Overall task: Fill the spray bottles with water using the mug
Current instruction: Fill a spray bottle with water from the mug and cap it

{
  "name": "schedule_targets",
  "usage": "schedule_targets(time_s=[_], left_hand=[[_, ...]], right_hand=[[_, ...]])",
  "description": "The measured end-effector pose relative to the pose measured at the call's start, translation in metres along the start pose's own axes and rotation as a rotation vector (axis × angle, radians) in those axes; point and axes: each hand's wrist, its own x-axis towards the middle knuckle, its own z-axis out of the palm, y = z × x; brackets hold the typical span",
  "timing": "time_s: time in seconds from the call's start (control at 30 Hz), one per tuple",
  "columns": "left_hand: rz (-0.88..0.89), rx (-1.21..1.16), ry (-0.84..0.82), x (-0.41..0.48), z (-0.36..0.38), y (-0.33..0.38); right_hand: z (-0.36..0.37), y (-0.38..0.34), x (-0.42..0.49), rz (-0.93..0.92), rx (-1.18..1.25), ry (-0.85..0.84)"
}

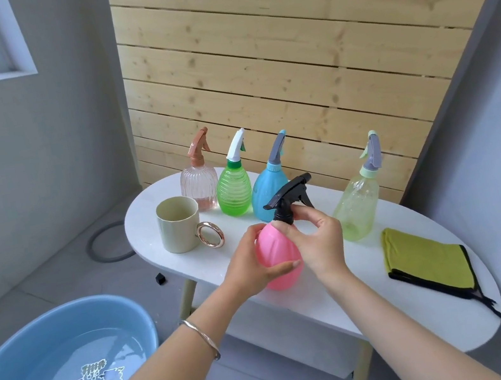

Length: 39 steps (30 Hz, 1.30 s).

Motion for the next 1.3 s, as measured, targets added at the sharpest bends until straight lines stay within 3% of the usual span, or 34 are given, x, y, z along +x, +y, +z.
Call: schedule_targets(time_s=[0.2,0.37,0.67,0.83,1.0,1.13,1.3], left_hand=[[-0.012,0.014,-0.009,-0.001,0.001,0.001],[-0.035,0.008,-0.003,-0.002,0.004,0.001],[-0.043,-0.011,-0.083,0.003,-0.001,-0.003],[-0.045,-0.019,-0.112,0.004,-0.002,0.0],[-0.057,-0.034,-0.107,0.005,-0.003,-0.001],[-0.059,-0.046,-0.114,0.004,-0.001,-0.001],[-0.06,-0.043,-0.099,0.005,-0.004,-0.003]], right_hand=[[-0.011,0.0,0.006,0.059,-0.034,-0.196],[-0.009,-0.006,0.01,0.041,-0.04,-0.244],[-0.035,-0.013,0.032,0.134,0.052,-0.666],[-0.039,-0.017,0.04,0.092,-0.033,-0.659],[-0.042,-0.023,0.048,0.148,-0.006,-0.771],[-0.035,-0.019,0.046,0.063,-0.139,-0.633],[-0.041,-0.023,0.047,0.058,0.029,-0.675]])
